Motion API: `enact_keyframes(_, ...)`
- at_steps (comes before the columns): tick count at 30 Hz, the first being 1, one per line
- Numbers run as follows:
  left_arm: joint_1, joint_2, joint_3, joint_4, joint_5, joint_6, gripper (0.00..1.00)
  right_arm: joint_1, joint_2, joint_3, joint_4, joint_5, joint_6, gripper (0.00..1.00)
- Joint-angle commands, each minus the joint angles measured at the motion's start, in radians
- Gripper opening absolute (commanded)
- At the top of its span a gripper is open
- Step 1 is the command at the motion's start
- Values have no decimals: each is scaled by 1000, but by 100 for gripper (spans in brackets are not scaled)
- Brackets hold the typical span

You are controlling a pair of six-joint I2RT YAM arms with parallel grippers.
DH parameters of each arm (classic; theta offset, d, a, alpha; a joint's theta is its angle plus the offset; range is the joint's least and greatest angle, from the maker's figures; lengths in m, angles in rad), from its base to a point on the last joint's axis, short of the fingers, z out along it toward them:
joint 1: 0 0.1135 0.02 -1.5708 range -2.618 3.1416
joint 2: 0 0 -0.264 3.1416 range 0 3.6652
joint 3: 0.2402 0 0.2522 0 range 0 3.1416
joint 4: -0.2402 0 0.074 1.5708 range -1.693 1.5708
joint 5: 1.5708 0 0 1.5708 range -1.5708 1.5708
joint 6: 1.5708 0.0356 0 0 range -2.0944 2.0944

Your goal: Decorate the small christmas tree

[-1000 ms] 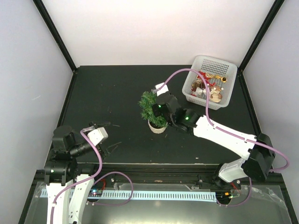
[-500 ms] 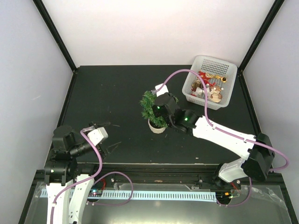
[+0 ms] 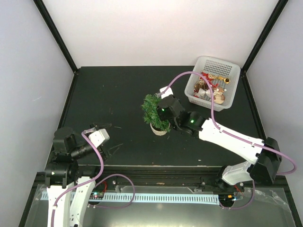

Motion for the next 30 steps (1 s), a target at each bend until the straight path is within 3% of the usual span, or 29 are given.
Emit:
enact_keyframes(1,3,-10,-3,14,-9,-19,99,0,-39,-18,-39,-5,13,51)
enact_keyframes(4,2,-13,-2,16,-13,-21,99,0,-63,-17,-35,-24,21,63)
enact_keyframes(12,2,-15,-4,18,-17,-23,99,-2,-177,-44,30,-58,43,83)
enact_keyframes(19,1,-20,-5,19,-17,-24,99,-40,-282,-91,49,54,106,84)
enact_keyframes(23,2,-22,-4,20,-17,-26,99,-228,-344,-204,89,-13,234,82)
enact_keyframes(30,3,-22,-6,24,-20,-30,99,-535,-133,-174,62,-181,340,81)
